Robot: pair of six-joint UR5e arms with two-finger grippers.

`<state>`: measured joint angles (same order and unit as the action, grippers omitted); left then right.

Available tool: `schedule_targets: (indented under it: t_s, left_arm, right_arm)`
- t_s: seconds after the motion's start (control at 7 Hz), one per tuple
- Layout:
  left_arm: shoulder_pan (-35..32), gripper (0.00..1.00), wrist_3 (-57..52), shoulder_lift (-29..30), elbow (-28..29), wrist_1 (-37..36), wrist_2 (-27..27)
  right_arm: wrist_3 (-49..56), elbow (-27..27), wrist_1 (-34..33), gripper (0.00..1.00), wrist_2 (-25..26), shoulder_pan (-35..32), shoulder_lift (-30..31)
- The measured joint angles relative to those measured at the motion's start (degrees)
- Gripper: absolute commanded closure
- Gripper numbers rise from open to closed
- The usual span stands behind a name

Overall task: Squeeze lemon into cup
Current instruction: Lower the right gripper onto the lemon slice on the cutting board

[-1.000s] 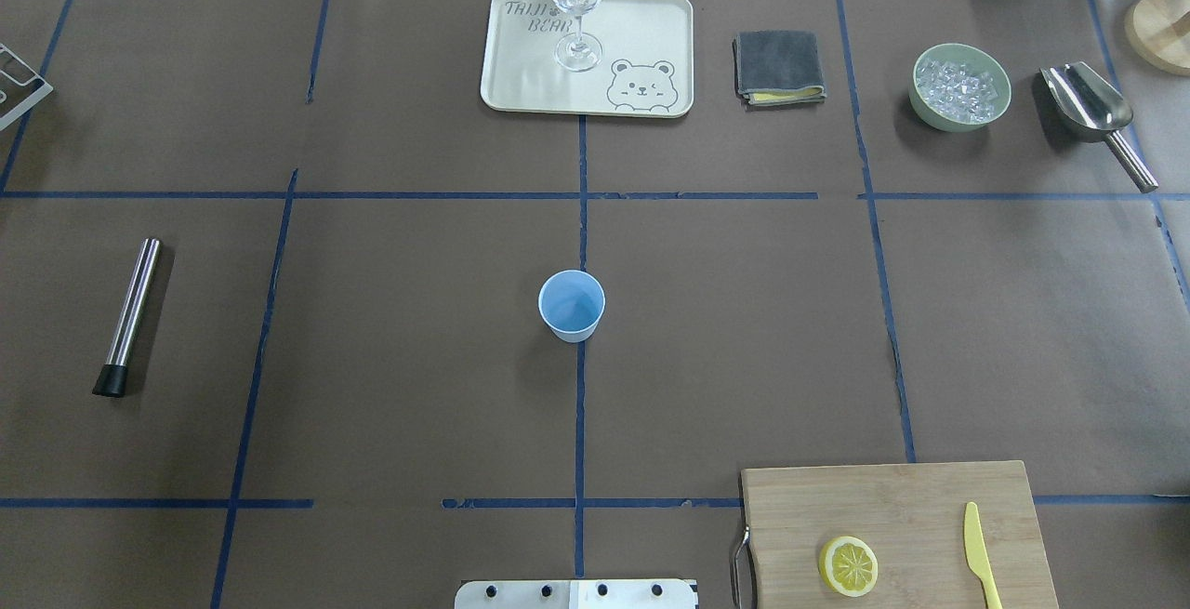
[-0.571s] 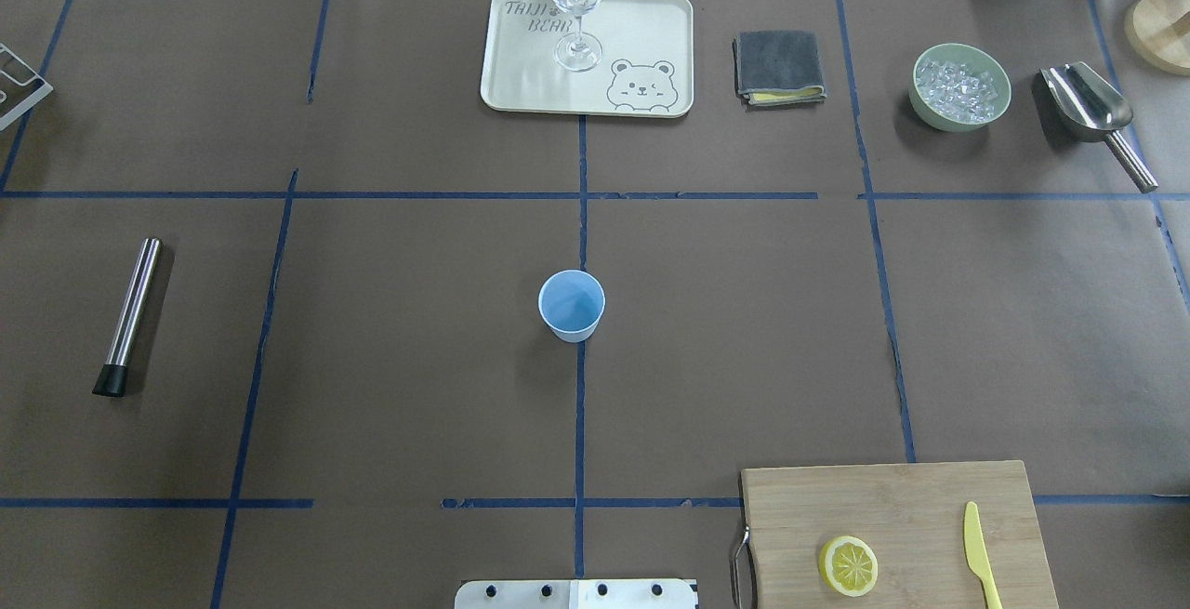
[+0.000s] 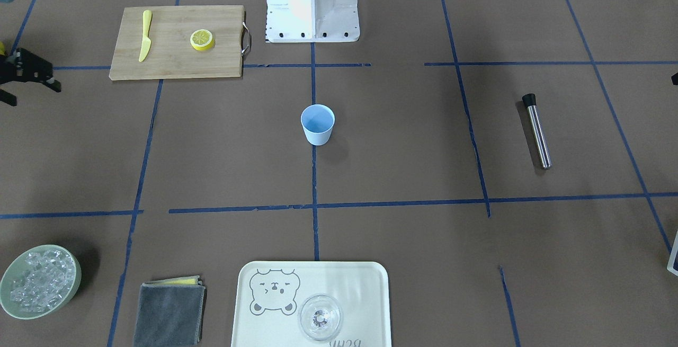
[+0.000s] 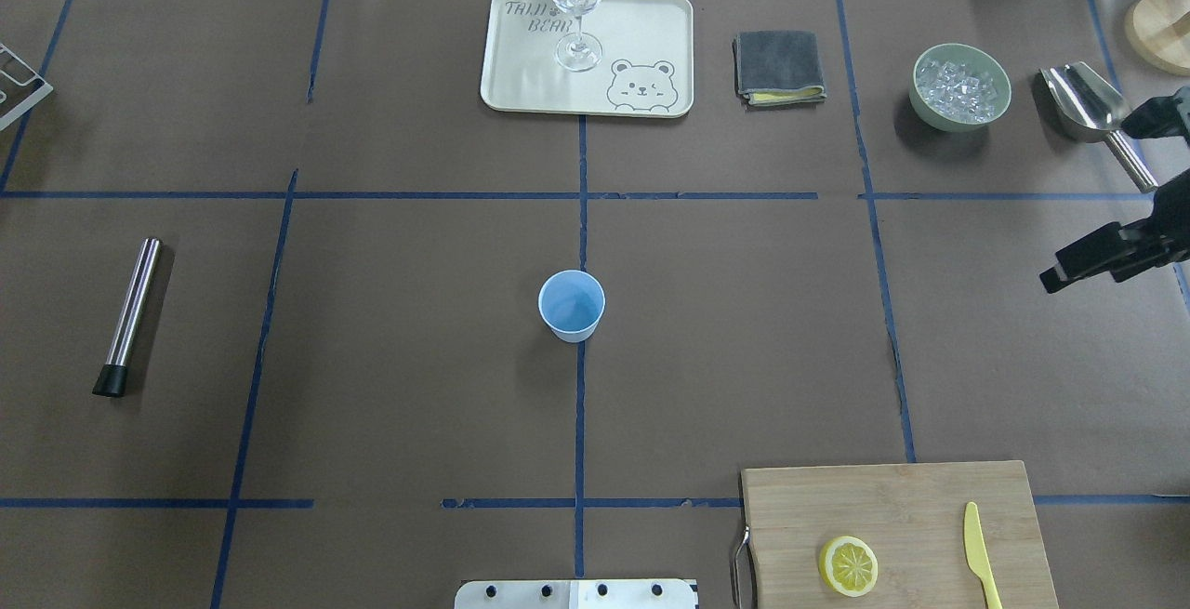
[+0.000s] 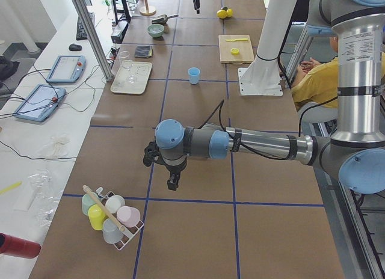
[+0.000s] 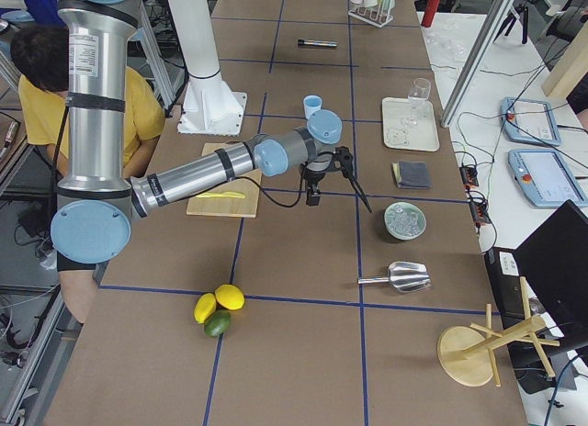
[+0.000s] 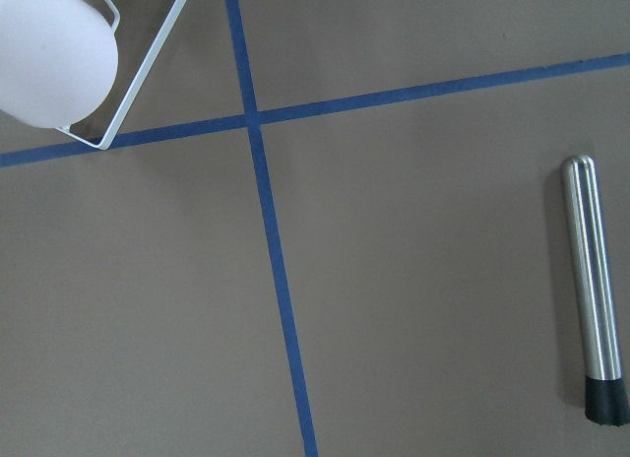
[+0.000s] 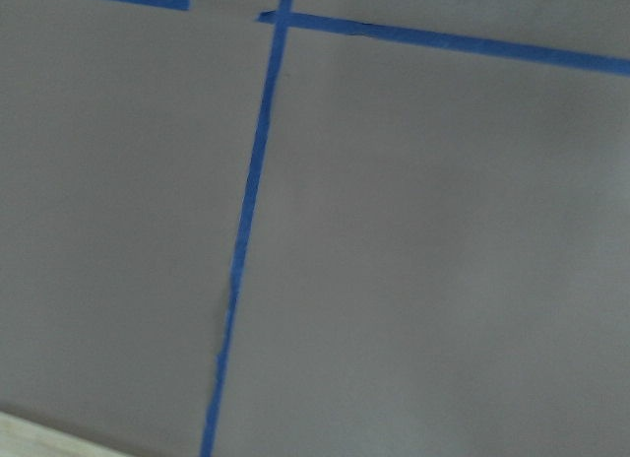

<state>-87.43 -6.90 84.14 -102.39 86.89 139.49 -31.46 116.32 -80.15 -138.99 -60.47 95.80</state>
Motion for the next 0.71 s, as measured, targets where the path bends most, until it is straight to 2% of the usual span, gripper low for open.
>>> schedule_targets:
  t_s: [0.14, 0.29, 0.43, 0.71]
  left_arm:
    - [0.0, 0.00, 0.0, 0.0, -0.1, 0.0, 0.0]
    - [0.0, 0.00, 0.0, 0.0, 0.1, 0.0, 0.0]
    - [0.0, 0.00, 0.0, 0.0, 0.0, 0.0, 0.0]
    - [0.0, 0.00, 0.5, 0.0, -0.1, 0.0, 0.1]
  right_arm:
    - [-14.8, 1.0, 11.9, 0.00, 3.2, 7.2, 1.9]
    - [-28.1, 2.7, 20.4, 0.00, 8.2, 15.9, 3.3]
    - [-38.2, 5.9, 24.0, 0.00, 16.6, 26.5, 4.9]
    - [-52.0, 11.1, 23.7, 0.00, 33.1, 44.3, 7.8]
